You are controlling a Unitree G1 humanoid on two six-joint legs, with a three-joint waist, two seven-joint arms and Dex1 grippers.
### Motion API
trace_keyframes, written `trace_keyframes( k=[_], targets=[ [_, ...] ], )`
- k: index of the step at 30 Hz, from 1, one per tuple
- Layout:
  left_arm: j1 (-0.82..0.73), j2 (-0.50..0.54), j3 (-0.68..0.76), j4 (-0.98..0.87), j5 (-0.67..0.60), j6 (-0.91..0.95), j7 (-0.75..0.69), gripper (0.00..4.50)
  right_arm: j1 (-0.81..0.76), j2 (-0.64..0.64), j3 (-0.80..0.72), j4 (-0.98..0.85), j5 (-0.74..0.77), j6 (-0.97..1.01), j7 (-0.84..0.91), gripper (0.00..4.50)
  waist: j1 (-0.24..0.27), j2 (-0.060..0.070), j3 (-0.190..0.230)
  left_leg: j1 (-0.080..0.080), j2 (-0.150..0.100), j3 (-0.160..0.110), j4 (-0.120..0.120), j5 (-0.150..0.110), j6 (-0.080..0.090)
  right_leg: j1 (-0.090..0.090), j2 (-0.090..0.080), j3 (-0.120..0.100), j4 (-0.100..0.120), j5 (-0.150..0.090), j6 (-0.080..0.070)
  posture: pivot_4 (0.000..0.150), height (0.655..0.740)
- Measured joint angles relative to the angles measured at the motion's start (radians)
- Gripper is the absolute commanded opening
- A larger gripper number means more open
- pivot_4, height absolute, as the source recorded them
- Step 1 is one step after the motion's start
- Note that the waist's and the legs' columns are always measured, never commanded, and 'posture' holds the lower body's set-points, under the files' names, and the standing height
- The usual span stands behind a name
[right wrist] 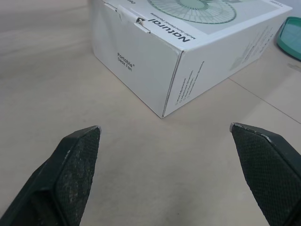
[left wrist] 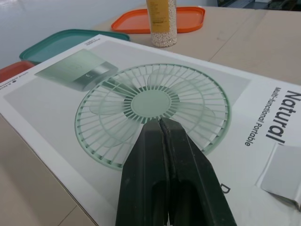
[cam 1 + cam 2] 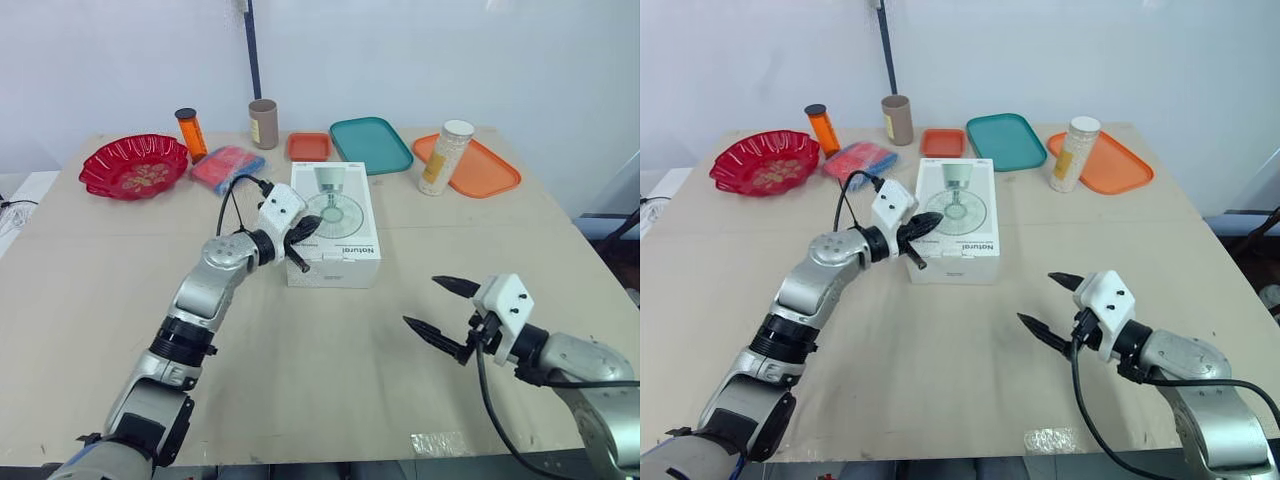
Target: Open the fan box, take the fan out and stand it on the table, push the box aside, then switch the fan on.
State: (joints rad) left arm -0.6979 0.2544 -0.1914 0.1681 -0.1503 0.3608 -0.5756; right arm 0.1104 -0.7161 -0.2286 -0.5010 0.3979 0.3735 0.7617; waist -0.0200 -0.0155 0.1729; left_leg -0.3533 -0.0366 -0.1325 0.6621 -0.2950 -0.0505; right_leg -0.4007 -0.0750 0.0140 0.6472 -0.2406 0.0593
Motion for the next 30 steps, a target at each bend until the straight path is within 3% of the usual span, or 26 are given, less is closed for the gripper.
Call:
trace_keyframes(
  k=[7, 17, 30],
  targets=[
    [0.0, -0.011, 0.001, 0.011, 0.018, -0.013, 0.001, 0.07, -0.111, -0.007, 0.007, -0.072, 0.025, 0.096, -0.042, 4.5, 0.0, 0.0, 0.0, 0.0, 0.0, 0.0, 0.001, 0.0, 0.0, 0.0, 0.0, 0.0, 0.0, 0.001, 0.0, 0.15, 0.74],
    [-0.013, -0.026, 0.015, 0.007, 0.003, 0.051, -0.015, 0.07, -0.328, -0.004, 0.199, -0.108, -0.024, 0.185, -0.097, 4.5, -0.001, 0.0, -0.001, 0.0, 0.0, 0.0, 0.001, 0.0, 0.0, 0.0, 0.0, 0.0, 0.0, 0.001, 0.0, 0.15, 0.74],
    [-0.02, -0.007, 0.014, 0.014, 0.004, 0.047, -0.028, 0.07, -0.53, 0.07, 0.413, 0.072, -0.232, 0.163, -0.156, 4.5, -0.003, 0.001, -0.001, -0.001, 0.0, 0.0, 0.001, 0.003, -0.005, -0.002, 0.0, 0.0, 0.001, 0.001, 0.0, 0.15, 0.74]
  ],
)
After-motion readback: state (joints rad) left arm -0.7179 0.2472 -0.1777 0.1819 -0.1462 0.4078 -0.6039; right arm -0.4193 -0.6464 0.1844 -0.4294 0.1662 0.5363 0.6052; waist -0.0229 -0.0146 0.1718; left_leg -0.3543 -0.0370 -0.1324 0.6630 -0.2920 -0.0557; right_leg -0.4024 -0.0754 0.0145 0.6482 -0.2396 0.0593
